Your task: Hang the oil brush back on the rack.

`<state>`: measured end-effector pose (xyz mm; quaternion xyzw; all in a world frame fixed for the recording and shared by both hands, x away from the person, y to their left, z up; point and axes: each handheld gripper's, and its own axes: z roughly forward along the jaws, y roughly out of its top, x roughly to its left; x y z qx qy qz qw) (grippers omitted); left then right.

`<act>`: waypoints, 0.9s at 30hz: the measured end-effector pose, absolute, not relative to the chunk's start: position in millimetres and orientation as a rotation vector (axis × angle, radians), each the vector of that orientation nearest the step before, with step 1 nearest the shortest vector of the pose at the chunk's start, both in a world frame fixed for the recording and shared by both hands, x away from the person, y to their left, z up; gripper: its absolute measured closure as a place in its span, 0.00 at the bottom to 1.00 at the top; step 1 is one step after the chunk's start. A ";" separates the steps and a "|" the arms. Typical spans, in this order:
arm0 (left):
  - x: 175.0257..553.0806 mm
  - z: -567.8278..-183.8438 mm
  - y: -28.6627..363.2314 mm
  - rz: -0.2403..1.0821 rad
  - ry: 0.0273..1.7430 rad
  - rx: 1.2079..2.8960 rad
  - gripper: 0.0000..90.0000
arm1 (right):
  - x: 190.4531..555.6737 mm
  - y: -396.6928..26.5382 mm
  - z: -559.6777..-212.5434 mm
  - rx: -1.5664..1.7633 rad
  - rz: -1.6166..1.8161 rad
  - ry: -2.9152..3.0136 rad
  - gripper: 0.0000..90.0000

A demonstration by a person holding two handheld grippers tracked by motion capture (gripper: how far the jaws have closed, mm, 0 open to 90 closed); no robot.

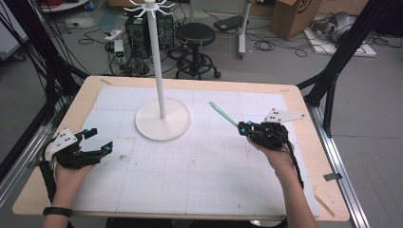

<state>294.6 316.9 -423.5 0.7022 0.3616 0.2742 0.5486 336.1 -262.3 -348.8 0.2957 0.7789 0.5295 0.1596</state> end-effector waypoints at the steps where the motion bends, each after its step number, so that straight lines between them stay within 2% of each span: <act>1: 294.6 -423.5 316.9 0.649 0.856 1.663 0.19 | 336.2 -259.8 -344.6 0.846 1.524 2.227 0.93; 19: 296.0 -424.3 317.4 0.638 0.848 1.658 0.19 | 354.6 -212.1 -262.8 0.779 1.660 2.105 0.93; 27: 296.7 -424.7 317.4 0.632 0.848 1.657 0.19 | 358.7 -200.0 -238.5 0.771 1.704 2.041 0.93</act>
